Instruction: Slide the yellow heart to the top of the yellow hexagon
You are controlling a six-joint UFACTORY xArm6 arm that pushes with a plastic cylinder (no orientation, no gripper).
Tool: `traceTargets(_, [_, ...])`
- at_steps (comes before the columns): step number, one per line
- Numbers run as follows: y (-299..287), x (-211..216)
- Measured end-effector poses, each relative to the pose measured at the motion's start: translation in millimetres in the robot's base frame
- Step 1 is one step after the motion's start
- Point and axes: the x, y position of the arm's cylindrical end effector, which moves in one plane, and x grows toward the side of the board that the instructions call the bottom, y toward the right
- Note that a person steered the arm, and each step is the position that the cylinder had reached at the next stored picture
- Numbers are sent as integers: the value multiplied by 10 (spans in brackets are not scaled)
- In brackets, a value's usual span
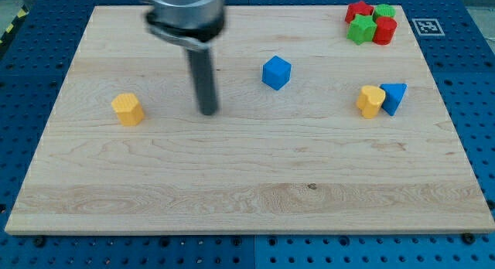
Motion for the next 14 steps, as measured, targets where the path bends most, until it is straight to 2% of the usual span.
traceTargets(2, [2137, 288])
traceTargets(3, [2876, 192])
traceTargets(4, [2781, -76])
traceTargets(6, [1218, -214])
traceTargets(7, [987, -214])
traceTargets(9, [2201, -46])
traceTargets(10, [2242, 373])
traceTargets(11, [1730, 482])
traceTargets(12, [950, 366])
traceTargets(13, [729, 210])
traceTargets(14, [1358, 387])
